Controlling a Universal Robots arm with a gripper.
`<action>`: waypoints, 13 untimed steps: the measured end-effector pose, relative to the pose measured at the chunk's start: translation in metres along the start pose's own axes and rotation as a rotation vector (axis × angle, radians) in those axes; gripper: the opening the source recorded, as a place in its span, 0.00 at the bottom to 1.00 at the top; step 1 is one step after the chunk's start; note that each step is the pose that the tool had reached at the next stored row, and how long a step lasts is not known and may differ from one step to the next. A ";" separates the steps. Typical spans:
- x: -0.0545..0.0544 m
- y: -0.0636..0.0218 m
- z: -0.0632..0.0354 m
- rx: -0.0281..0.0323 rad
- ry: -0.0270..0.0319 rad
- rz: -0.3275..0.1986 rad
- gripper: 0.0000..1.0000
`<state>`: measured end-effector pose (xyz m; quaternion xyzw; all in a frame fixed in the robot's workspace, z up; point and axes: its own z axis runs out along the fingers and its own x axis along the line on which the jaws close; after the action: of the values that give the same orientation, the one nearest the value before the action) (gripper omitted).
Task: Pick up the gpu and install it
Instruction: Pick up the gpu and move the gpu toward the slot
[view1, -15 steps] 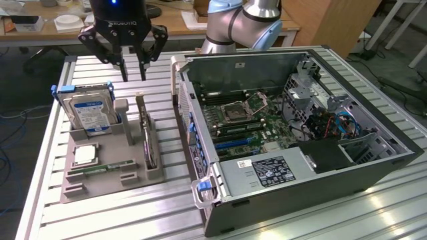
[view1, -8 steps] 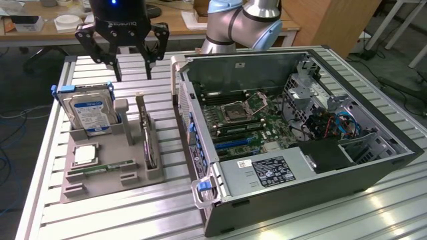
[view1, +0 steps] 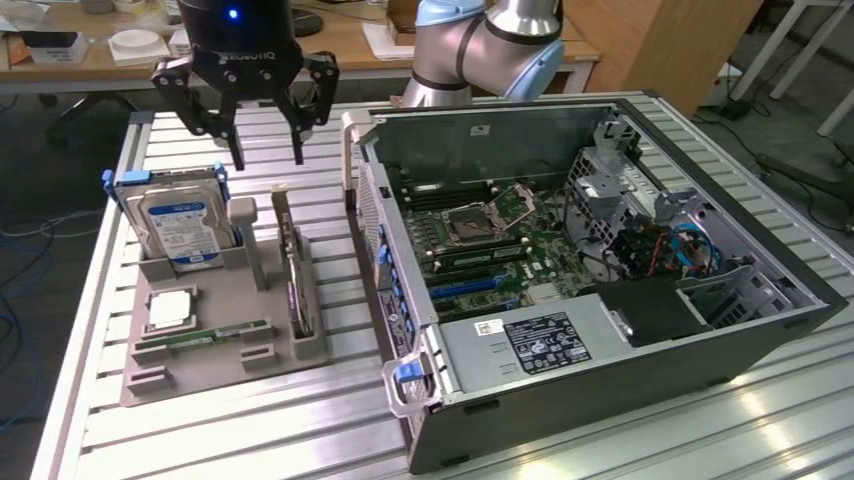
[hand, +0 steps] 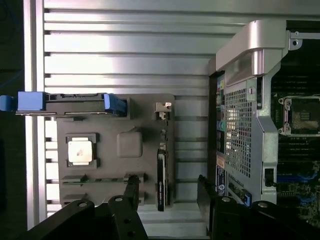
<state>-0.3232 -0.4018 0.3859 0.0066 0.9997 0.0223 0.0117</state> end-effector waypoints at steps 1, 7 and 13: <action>0.000 -0.0003 0.0017 -0.0001 0.0002 -0.002 0.59; 0.000 -0.0038 0.0124 -0.0003 0.0063 -0.024 0.59; 0.000 -0.0087 0.0228 -0.0006 0.0127 -0.046 0.59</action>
<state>-0.3232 -0.4094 0.3627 -0.0166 0.9996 0.0223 0.0058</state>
